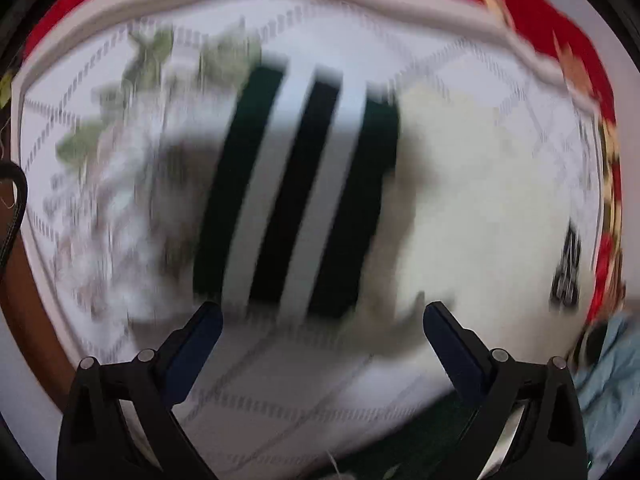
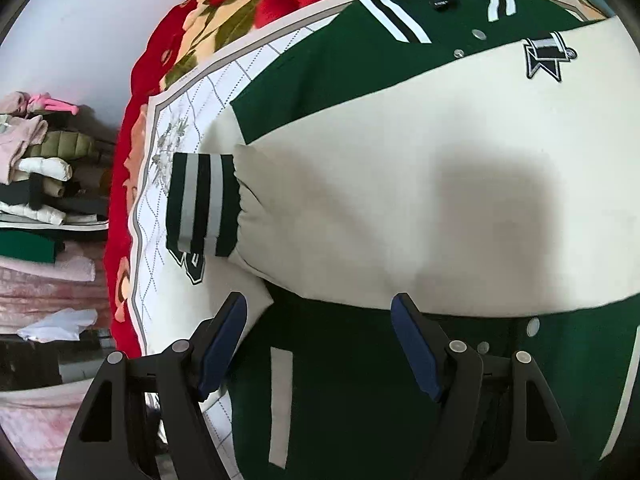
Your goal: Fold large clothes
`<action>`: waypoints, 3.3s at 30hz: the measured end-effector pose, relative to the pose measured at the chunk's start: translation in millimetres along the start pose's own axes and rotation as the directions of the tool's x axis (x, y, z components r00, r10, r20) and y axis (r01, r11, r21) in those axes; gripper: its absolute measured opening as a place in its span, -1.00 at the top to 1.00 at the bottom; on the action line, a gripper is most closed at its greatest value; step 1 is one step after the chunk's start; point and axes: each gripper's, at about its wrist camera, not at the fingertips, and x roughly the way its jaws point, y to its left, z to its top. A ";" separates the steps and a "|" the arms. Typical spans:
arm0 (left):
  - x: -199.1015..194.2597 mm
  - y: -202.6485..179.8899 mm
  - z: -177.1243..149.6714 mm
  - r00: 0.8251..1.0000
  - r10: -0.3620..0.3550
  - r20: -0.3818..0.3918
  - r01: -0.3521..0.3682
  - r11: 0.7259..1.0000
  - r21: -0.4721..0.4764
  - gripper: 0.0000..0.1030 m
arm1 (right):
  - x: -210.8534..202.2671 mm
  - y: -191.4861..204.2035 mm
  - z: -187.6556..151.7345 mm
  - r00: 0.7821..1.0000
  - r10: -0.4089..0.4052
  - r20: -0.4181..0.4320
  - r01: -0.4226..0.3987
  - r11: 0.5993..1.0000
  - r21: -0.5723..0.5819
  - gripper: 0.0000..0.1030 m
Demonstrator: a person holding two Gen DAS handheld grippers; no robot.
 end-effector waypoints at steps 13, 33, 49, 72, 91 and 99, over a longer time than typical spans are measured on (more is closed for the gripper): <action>-7.1 -66.8 145.7 0.944 0.117 0.308 -0.159 0.981 0.113 -0.57 | 49.9 108.9 22.4 0.993 -0.101 0.064 0.116 0.952 -0.284 0.03; 8.8 -104.2 88.7 0.989 -0.050 0.137 0.053 0.998 -0.019 -0.55 | 22.0 23.2 9.9 0.999 -0.022 -0.043 0.025 0.997 0.075 -0.23; -59.7 -182.4 136.6 0.909 -0.060 0.413 -0.022 0.981 0.193 0.91 | 11.4 19.1 10.9 1.000 -0.011 0.004 0.010 0.997 0.078 -0.23; -176.3 -396.1 -107.5 0.782 -0.471 0.407 -0.115 0.533 0.838 0.95 | -64.7 -112.0 12.4 0.988 0.129 0.084 -0.146 0.955 0.259 -0.08; 32.4 -468.8 -492.3 0.990 -0.143 -0.011 -0.001 -0.089 0.996 0.82 | -191.4 -358.7 -64.0 0.963 -0.194 0.186 0.068 0.846 0.529 -0.27; 12.1 -436.3 -463.7 0.990 -0.107 -0.087 0.086 -0.013 0.996 -0.94 | -197.5 -347.7 -60.6 0.969 -0.174 0.176 0.069 0.872 0.485 -0.42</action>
